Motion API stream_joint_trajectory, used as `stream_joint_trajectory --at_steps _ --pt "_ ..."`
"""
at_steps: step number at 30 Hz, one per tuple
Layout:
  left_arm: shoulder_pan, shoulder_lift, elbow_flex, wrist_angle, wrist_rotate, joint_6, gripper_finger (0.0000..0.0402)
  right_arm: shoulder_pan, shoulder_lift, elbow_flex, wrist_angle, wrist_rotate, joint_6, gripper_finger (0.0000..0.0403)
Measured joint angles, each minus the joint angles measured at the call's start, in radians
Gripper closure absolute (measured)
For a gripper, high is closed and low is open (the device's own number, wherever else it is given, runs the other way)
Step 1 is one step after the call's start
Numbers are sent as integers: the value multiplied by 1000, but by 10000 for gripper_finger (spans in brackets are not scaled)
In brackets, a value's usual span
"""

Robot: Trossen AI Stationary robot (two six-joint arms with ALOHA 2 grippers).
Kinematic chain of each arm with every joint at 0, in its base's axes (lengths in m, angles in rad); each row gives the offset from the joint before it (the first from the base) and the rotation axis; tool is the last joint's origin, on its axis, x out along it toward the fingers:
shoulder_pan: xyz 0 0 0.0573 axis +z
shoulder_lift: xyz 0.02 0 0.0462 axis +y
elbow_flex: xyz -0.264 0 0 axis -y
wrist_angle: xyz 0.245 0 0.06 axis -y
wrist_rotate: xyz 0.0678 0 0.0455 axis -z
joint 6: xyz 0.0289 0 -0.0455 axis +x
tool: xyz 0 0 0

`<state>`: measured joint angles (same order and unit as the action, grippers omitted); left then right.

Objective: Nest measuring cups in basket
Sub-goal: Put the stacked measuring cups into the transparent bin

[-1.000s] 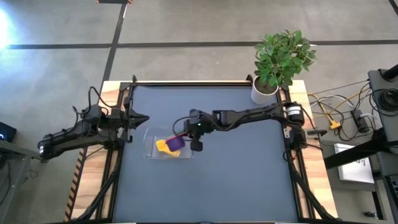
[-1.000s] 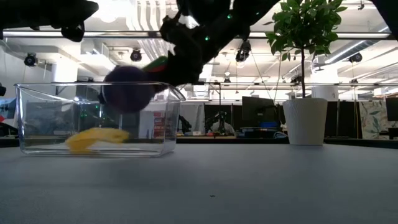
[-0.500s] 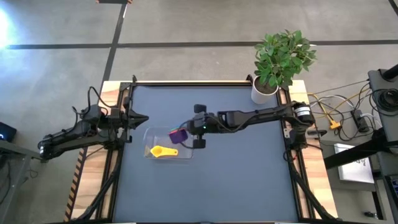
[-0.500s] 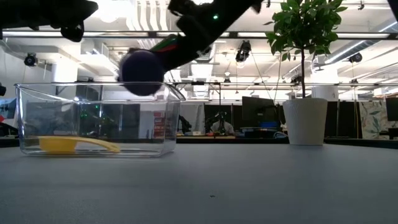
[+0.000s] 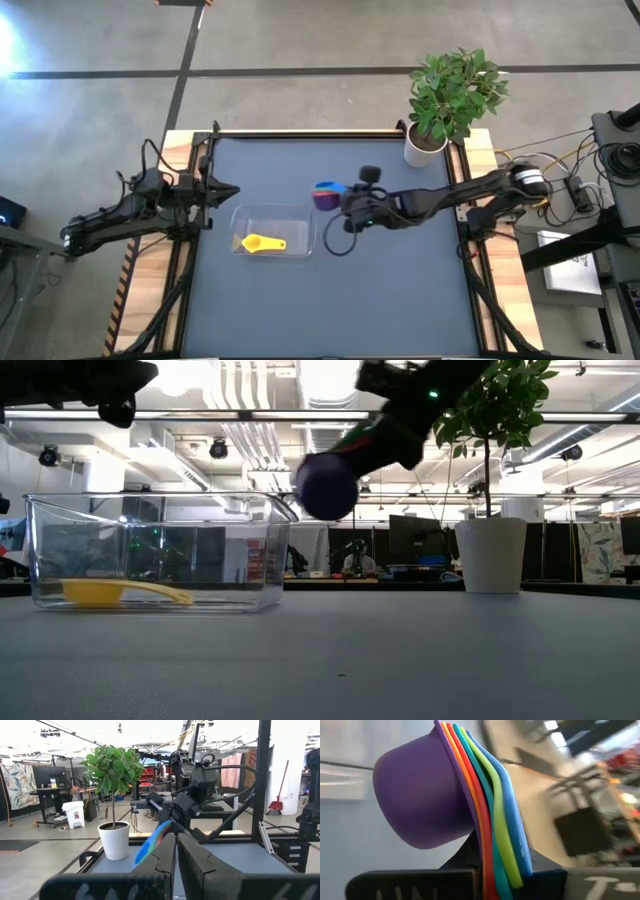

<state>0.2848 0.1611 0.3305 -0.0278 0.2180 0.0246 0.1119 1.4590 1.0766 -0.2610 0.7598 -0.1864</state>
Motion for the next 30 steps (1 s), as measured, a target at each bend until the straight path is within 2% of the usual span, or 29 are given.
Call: stream_joint_trajectory --at_steps 4,10,21,23,30 --pt "0 1 0 0 0 -5 400 2 -47 -156 102 123 2 380" --pt "0 18 0 14 0 -8 400 7 5 -307 278 264 -57 380" --pt "0 89 -6 44 1 -8 400 15 169 -315 302 262 -76 377" --pt "0 97 -6 45 0 -8 400 16 173 -314 298 251 -79 363" --pt "0 106 -6 50 1 -8 400 34 126 -314 219 47 -12 279"
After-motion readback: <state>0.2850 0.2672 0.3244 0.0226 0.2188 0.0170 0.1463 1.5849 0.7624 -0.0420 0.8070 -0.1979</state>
